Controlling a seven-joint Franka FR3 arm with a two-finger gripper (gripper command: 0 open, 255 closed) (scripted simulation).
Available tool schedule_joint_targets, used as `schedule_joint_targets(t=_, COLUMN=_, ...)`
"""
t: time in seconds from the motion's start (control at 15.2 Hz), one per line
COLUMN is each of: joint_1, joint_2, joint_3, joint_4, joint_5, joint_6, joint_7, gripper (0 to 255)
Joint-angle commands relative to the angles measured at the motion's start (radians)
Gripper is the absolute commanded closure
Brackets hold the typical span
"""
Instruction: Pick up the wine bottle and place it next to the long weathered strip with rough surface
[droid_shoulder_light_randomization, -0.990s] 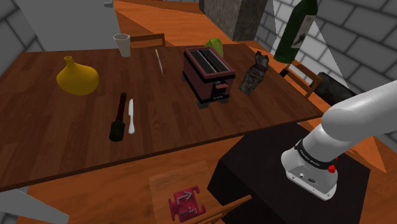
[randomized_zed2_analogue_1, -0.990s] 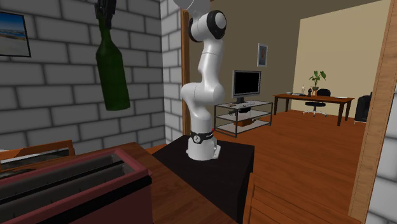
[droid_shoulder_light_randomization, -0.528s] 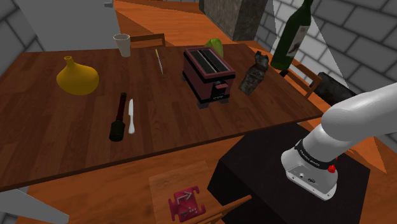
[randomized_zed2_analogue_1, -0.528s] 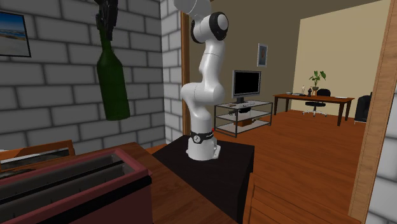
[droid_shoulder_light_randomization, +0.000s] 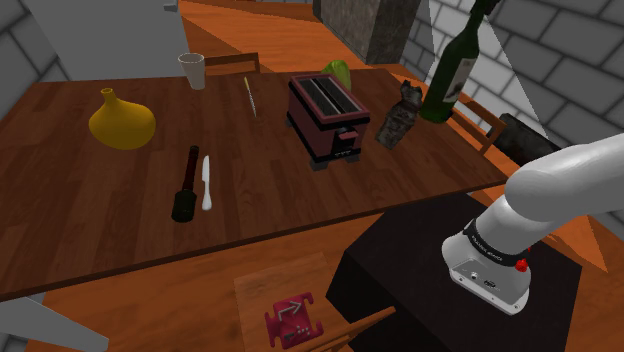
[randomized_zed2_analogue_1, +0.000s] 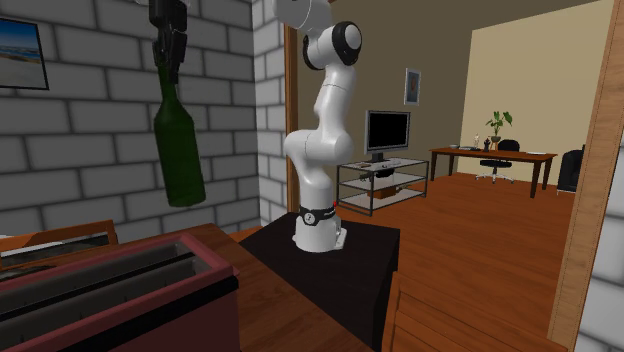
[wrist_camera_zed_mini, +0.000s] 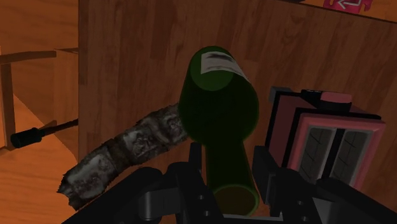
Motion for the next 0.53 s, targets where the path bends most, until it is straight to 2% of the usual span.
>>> schedule_joint_targets(t=0.0, joint_1=-0.001, joint_2=-0.008, joint_3=0.0, joint_4=-0.033, joint_5=-0.001, joint_6=0.026, joint_7=0.001, gripper=255)
schedule_joint_targets(t=0.46, joint_1=-0.005, joint_2=-0.035, joint_3=-0.004, joint_4=-0.15, joint_5=-0.008, joint_6=0.116, joint_7=0.003, gripper=255)
